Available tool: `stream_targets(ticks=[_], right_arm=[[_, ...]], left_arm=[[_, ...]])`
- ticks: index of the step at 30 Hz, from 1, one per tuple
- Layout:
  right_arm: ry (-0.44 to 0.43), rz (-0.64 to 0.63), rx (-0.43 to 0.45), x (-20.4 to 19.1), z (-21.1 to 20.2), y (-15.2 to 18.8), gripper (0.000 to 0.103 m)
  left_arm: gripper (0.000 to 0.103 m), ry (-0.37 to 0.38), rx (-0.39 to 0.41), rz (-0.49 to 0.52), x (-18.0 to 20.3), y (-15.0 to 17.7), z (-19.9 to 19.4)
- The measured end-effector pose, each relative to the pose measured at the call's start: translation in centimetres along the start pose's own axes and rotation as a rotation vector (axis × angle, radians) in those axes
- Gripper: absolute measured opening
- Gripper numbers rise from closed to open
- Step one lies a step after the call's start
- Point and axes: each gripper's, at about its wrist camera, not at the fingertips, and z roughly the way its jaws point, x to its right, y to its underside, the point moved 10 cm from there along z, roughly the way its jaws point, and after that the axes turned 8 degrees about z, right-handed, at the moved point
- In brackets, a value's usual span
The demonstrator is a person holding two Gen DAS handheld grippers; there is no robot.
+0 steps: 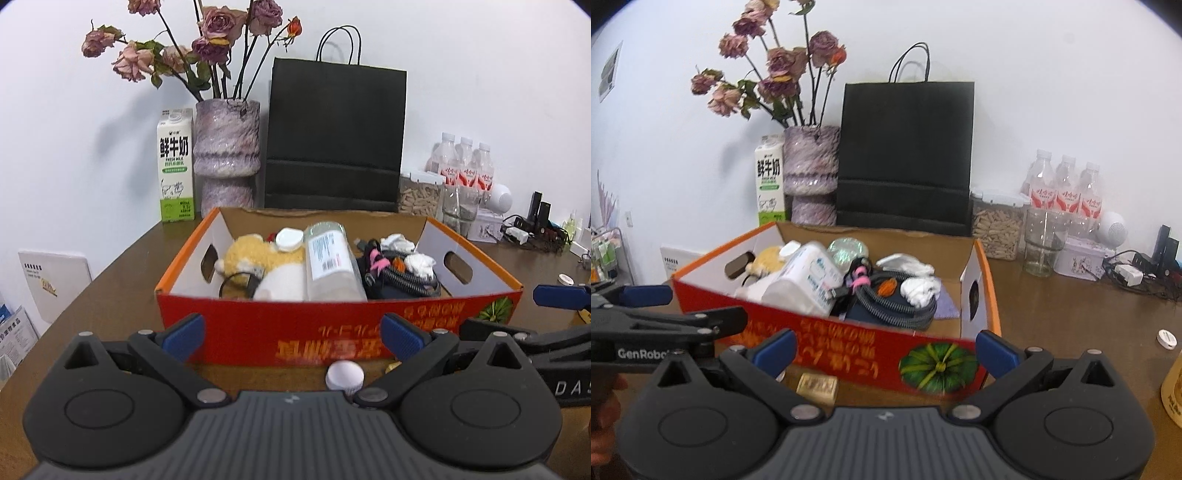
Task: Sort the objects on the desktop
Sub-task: 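Withdraw both open grippers toward the last white cap and beige block, then grasp the small beige block with the right gripper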
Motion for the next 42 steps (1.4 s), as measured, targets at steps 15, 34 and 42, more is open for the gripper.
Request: stream_targets(ticks=[15,34,42], right_arm=[[0.011,0.016,-0.103,0.1,-0.1,4.0,0.103],[-0.051,-0.002,-0.232,-3.3,4.8,4.6,0.083],[-0.023,0.023,-0.249,-3.9,6.4,4.4,0.074]], left_arm=[[0.103,-0.002,-0.075,-0.021,-1.1,2.6,-0.5],[0.103,-0.039,-0.123,-0.076,-4.4,3.3,0.1],[0.103,-0.040,-0.138,-0.081,-5.2,3.6,0.2]])
